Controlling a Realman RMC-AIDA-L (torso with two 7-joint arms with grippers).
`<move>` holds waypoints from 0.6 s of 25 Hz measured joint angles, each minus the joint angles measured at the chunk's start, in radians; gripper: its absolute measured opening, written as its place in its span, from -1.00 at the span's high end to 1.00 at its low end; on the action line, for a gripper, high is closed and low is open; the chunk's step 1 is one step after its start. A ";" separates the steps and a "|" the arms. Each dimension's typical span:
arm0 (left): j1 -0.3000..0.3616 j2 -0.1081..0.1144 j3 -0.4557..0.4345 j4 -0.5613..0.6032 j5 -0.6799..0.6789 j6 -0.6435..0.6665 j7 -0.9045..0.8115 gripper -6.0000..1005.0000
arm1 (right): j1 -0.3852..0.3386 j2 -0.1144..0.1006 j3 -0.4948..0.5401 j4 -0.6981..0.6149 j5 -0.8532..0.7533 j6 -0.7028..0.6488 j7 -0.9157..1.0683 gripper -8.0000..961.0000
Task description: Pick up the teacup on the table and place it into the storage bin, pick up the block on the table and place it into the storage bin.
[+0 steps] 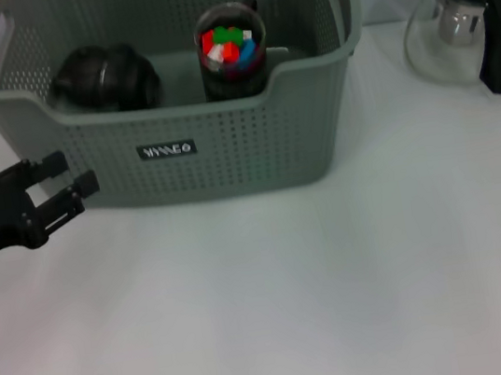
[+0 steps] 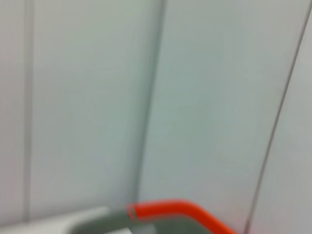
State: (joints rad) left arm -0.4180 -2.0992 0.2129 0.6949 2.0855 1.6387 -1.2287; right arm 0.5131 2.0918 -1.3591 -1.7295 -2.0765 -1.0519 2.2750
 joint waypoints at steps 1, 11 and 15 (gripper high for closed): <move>0.000 0.000 -0.001 0.000 -0.005 -0.002 0.000 -0.13 | -0.067 -0.001 0.015 -0.015 0.113 -0.002 -0.081 -0.56; 0.008 0.021 -0.013 -0.011 -0.069 0.075 0.016 -0.13 | -0.348 0.004 0.282 0.537 0.828 -0.560 -0.822 -0.55; 0.020 0.039 -0.013 0.010 -0.050 0.184 0.023 -0.13 | -0.312 0.003 0.341 0.734 0.666 -0.650 -0.935 -0.54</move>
State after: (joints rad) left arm -0.3978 -2.0598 0.2001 0.7052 2.0354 1.8231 -1.2056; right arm 0.2015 2.0946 -1.0180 -0.9954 -1.4108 -1.7020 1.3401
